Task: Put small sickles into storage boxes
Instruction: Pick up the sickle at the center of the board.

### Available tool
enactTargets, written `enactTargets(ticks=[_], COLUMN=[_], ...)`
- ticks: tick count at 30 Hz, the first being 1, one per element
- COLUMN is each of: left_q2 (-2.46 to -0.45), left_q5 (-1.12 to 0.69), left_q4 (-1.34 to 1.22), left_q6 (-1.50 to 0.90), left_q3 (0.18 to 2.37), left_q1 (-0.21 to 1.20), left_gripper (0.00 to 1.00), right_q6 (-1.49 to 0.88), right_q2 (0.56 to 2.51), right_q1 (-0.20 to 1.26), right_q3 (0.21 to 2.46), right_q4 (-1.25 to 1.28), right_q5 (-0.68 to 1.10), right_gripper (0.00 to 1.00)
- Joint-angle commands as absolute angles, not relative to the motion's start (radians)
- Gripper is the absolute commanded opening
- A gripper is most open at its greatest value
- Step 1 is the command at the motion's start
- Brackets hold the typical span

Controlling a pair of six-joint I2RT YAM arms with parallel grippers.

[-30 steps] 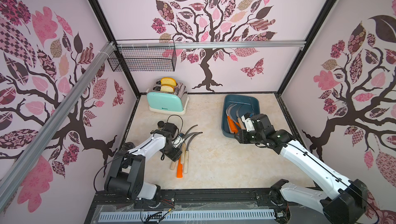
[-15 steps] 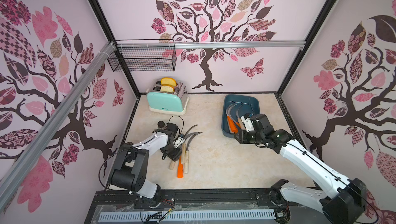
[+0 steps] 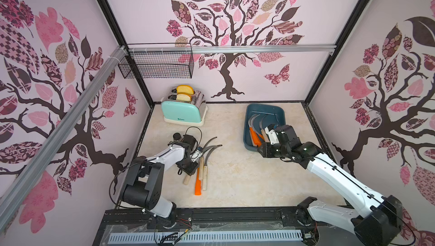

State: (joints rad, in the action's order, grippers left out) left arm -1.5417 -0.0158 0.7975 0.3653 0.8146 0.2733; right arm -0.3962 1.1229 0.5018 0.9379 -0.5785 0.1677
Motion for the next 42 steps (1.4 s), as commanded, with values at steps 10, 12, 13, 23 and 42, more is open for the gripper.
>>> enactTargets(ticks=[10,12,13,23,42], left_q2=[-1.556,-1.552,-1.551,-1.538,-1.519], left_q5=[-0.025,-0.02,-0.018,-0.003,-0.108], left_q4=[0.802,0.804,0.804,0.804,1.026], left_q6=[0.363,0.362,0.358,0.344,0.321], left_q3=[0.828,0.83,0.831,0.849,1.235], left_q1=[0.278,0.278,0.278,0.278,0.28], left_gripper=[0.1,0.1,0.1,0.03,0.0], right_q6=[-0.39,-0.39,-0.39,-0.392,-0.39], right_q2=[1.103,1.103,1.103,1.101,1.071], right_q1=[0.505,0.506,0.506,0.506,0.505], right_q3=[0.968,0.966,0.966,0.969,0.984], right_q4=[-0.598,-0.597,-0.596,-0.6,-0.7], right_q5=[0.155,0.153,0.152,0.15,-0.029], right_gripper=[0.42,0.42,0.43,0.43,0.42])
